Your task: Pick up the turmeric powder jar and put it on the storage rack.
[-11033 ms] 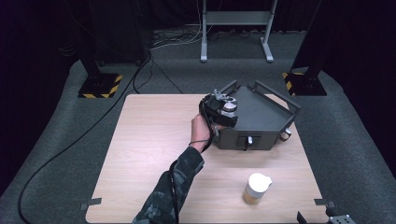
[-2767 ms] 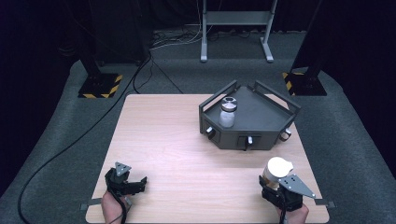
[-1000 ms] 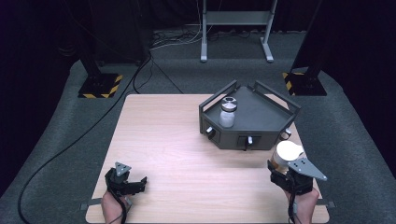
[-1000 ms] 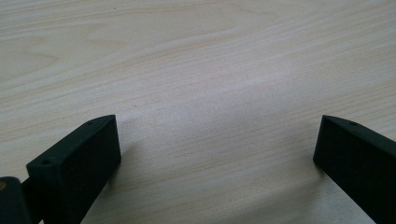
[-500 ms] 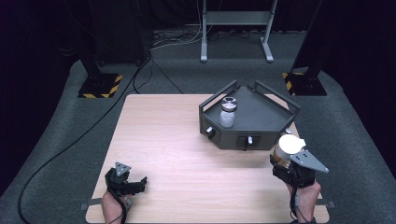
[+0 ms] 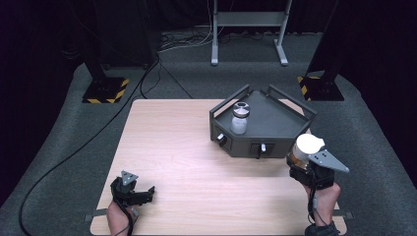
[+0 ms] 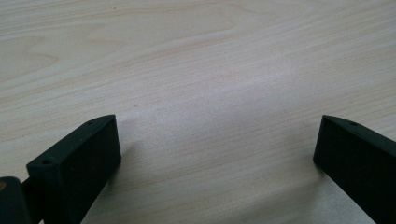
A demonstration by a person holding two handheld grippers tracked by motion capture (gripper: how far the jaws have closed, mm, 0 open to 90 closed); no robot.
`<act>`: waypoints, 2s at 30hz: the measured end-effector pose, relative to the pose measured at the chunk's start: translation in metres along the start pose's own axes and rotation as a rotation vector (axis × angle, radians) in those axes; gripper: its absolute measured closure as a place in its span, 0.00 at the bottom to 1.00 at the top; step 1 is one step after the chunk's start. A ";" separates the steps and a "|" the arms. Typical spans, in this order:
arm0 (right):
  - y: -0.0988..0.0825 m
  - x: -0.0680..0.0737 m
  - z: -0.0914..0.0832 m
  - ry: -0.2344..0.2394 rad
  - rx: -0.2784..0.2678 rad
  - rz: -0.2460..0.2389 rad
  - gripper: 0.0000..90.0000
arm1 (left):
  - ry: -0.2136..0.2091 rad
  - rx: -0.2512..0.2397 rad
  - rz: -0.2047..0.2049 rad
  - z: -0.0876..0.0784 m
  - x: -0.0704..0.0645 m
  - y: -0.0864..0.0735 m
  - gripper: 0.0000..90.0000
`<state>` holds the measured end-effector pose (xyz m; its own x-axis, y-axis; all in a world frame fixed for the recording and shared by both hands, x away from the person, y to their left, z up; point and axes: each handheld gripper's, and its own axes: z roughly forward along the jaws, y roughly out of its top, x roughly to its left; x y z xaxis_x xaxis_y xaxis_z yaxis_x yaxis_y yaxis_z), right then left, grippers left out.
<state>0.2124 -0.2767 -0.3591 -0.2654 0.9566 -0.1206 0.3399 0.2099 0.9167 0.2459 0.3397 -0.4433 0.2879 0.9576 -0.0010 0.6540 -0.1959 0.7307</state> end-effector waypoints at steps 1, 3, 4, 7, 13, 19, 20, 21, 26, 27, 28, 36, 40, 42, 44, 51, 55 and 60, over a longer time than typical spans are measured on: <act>0.001 0.000 0.000 0.001 0.002 0.001 0.34 | 0.000 0.000 0.000 0.000 0.000 0.000 0.01; 0.002 -0.002 0.002 0.001 0.002 -0.001 0.34 | 0.000 0.000 0.000 0.000 0.000 0.000 0.01; 0.003 -0.002 0.002 0.001 0.002 -0.001 0.34 | 0.000 0.000 0.000 0.000 0.000 0.000 0.01; 0.005 -0.003 0.004 0.001 0.003 0.000 0.34 | 0.000 0.000 0.000 0.000 0.000 0.000 0.01; 0.008 -0.005 0.006 0.000 0.005 0.002 0.34 | 0.000 0.000 0.000 0.000 0.000 0.000 0.01; 0.013 -0.011 0.007 0.023 -0.003 0.014 0.34 | 0.000 -0.001 0.000 0.000 0.000 0.000 0.01; 0.014 -0.011 0.007 0.022 -0.004 0.012 0.34 | 0.000 0.000 0.001 0.000 0.000 0.000 0.01; 0.016 -0.011 0.007 0.020 -0.005 0.007 0.34 | 0.000 -0.001 0.000 0.000 0.000 0.000 0.01; 0.022 -0.012 0.007 0.027 -0.012 0.003 0.34 | 0.000 0.000 0.001 0.000 0.000 0.000 0.01; 0.023 -0.012 0.008 0.027 -0.011 0.000 0.34 | 0.000 0.000 0.001 0.000 0.000 0.000 0.01; 0.024 -0.012 0.008 0.027 -0.010 -0.001 0.34 | 0.000 0.000 0.000 0.000 0.000 0.000 0.01; 0.029 -0.012 0.012 0.027 -0.004 -0.005 0.34 | 0.000 0.000 0.000 0.000 0.000 0.000 0.01; 0.032 -0.014 0.013 0.027 -0.002 -0.010 0.34 | 0.000 0.000 0.001 0.000 0.000 0.000 0.01; 0.034 -0.014 0.014 0.026 -0.002 -0.012 0.34 | 0.000 0.000 0.000 0.000 0.000 0.000 0.01; 0.036 -0.015 0.015 0.026 -0.004 -0.013 0.34 | 0.000 0.000 0.000 0.000 0.000 0.000 0.01; 0.045 -0.016 0.022 0.024 0.003 -0.023 0.34 | 0.000 0.000 0.000 0.000 0.000 0.000 0.01; 0.050 -0.018 0.026 0.025 0.006 -0.019 0.34 | 0.000 0.000 0.000 0.000 0.000 0.000 0.01; 0.053 -0.022 0.033 0.031 0.012 -0.009 0.34 | 0.000 -0.001 0.000 0.000 0.000 0.000 0.01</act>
<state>0.2657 -0.2802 -0.3201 -0.2958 0.9481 -0.1167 0.3481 0.2207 0.9111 0.2459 0.3398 -0.4433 0.2883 0.9575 -0.0011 0.6536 -0.1959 0.7310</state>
